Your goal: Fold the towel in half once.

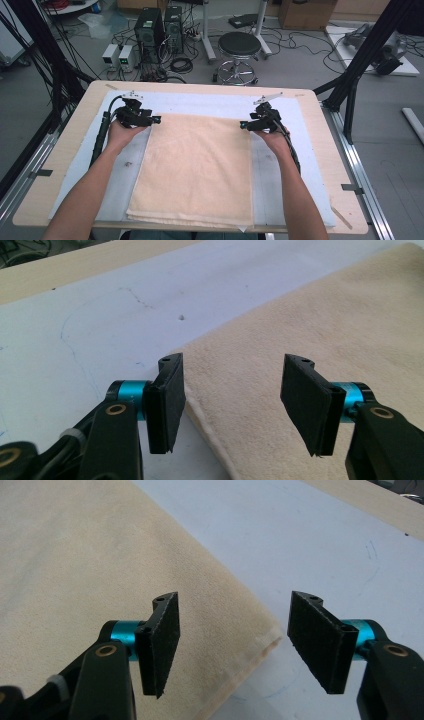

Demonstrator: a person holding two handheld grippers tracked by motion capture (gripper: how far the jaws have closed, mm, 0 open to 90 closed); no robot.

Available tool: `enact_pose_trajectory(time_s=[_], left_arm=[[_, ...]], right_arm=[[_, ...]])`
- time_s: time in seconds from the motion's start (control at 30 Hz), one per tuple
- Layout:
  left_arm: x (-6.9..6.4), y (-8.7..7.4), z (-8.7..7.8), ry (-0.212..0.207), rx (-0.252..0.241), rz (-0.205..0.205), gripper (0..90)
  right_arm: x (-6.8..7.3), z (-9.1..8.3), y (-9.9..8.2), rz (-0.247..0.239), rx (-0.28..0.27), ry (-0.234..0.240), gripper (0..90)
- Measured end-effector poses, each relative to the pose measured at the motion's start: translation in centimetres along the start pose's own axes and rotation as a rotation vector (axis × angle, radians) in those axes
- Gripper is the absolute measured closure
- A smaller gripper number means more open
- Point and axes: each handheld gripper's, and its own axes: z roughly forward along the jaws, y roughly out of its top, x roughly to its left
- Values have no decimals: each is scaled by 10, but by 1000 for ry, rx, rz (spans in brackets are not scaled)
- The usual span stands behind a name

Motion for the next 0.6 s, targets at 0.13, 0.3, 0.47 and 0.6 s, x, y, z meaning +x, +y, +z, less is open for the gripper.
enact_pose_trajectory(time_s=[0.13,0.3,0.47,0.6], left_arm=[[9,1,5,20,22,-23,454],[12,7,8,27,6,-36,441],[13,5,8,20,27,-45,430],[9,5,9,1,36,-30,424]], right_arm=[[-2,-3,0,19,-9,-5,375],[-7,-6,-2,43,-3,0,375],[-5,-12,0,36,-6,-8,373],[1,-21,3,7,-19,-12,374]])
